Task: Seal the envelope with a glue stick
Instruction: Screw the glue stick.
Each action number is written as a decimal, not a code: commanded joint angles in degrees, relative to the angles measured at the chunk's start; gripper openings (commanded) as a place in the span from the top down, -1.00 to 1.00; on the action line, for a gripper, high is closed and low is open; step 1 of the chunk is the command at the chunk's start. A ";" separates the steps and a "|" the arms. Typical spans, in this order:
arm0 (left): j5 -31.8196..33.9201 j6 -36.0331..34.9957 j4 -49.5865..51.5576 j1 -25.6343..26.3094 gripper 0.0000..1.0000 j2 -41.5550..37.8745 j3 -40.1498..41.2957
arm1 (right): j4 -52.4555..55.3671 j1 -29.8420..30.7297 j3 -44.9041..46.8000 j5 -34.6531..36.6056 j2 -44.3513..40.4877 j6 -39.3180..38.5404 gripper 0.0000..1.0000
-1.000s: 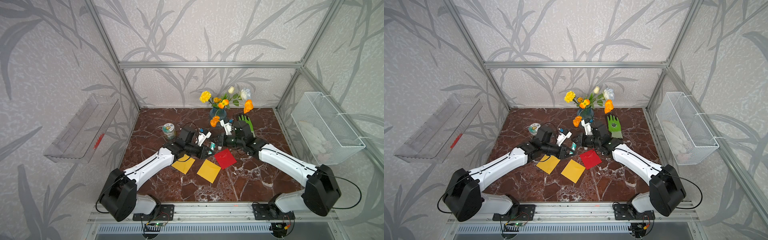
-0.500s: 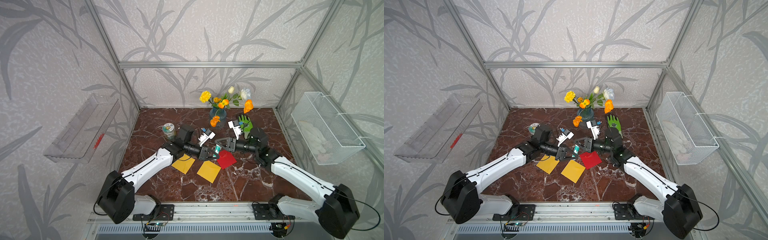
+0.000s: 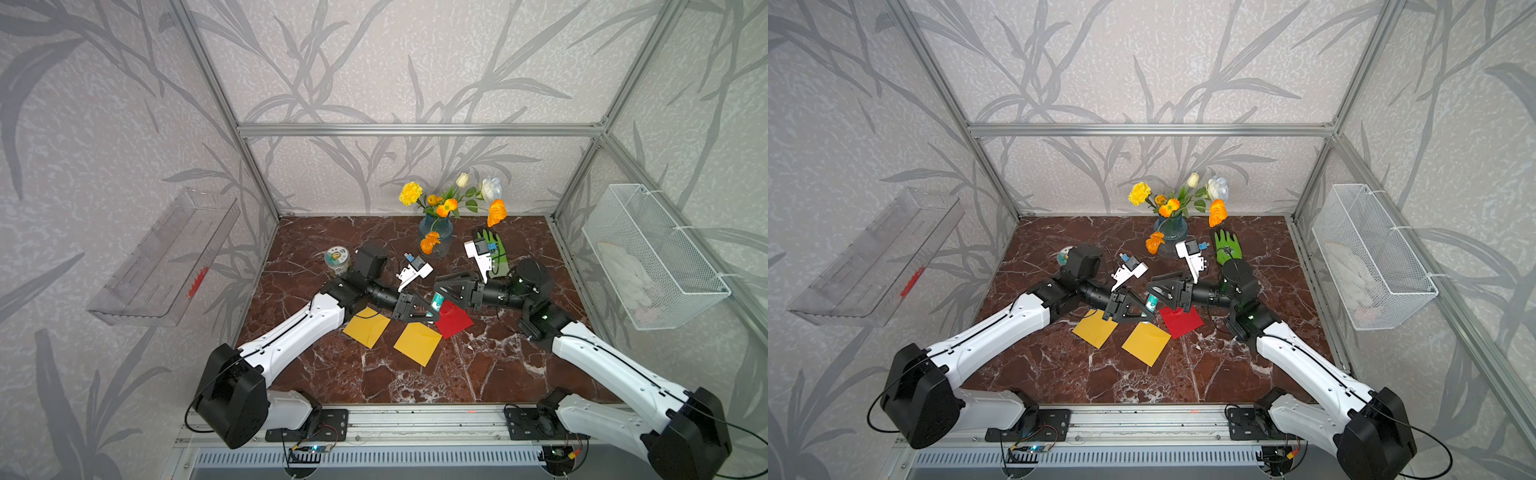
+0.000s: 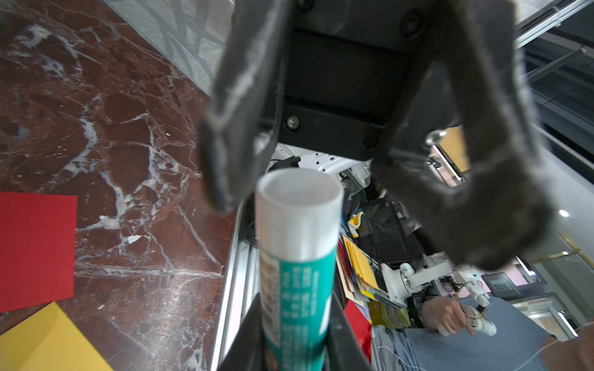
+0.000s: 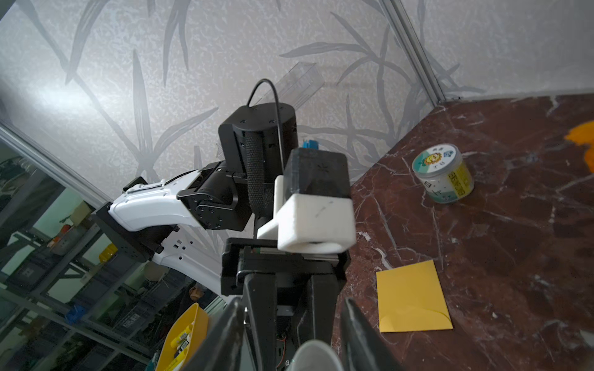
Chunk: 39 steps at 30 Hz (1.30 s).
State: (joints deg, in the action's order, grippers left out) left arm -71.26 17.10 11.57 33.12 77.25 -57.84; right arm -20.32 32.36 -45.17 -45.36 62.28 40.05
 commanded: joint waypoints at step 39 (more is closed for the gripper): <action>24.33 -10.04 1.43 1.78 0.98 -4.26 2.38 | 9.29 1.54 -3.37 1.68 11.28 0.20 0.33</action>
State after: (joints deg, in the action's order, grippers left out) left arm -47.99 9.47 12.51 34.68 73.71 -54.92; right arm -10.02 33.65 -49.47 -42.96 73.47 40.60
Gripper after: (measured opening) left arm 0.237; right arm 0.338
